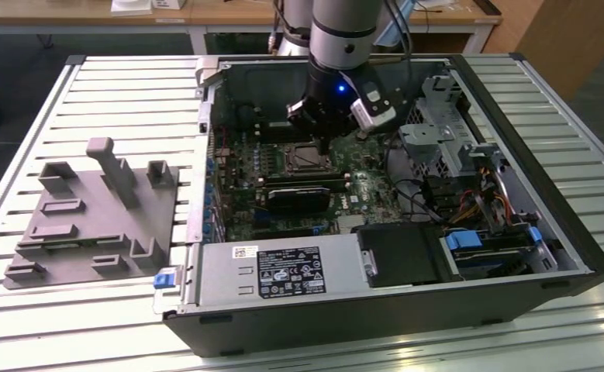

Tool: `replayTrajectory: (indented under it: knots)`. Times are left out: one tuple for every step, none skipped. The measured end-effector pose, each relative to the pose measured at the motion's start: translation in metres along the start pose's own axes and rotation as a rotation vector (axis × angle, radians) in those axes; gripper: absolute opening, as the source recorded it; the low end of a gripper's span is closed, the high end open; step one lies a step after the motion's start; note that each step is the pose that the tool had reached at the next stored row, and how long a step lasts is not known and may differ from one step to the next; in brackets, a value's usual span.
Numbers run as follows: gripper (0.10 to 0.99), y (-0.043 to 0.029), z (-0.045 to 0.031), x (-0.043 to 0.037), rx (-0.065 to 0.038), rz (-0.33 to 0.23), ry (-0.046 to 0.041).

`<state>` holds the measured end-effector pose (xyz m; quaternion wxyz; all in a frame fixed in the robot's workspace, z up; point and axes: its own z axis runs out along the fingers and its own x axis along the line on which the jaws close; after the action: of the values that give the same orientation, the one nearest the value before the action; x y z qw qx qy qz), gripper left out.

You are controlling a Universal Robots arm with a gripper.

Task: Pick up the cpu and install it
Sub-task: 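Install the second cpu locking lever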

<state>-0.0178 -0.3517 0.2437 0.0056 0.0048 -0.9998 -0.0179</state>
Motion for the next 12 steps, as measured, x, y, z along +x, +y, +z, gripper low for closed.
replayTrajectory:
  knots:
    - [0.106,-0.0014,0.0,0.0,0.0,0.0,0.0001]
    - [0.106,-0.0024,0.0,0.0001,0.0,0.0,0.0]
    - [0.106,-0.0031,0.0002,0.0001,0.0,0.0,0.0]
    - [0.106,-0.0036,0.0007,0.0002,0.0,0.0,0.0005]
    - [0.106,-0.0038,0.0014,0.0009,0.0,0.0,0.001]
    - [0.106,-0.0041,0.0021,0.0027,0.0,0.0,0.0013]
    - [0.106,-0.0044,0.0027,0.0055,0.0,0.0,0.0015]
    - [0.106,-0.0046,0.0034,0.0096,0.0,0.0,0.0014]
    - [0.106,-0.0051,0.0039,0.0136,0.0,0.0,0.0015]
    - [0.106,-0.006,0.0043,0.0165,0.0,0.0,0.0015]
    - [0.106,-0.0078,0.0045,0.018,0.0,0.0,0.0015]
    - [0.106,-0.0103,0.0046,0.0189,0.0,0.0,0.0015]
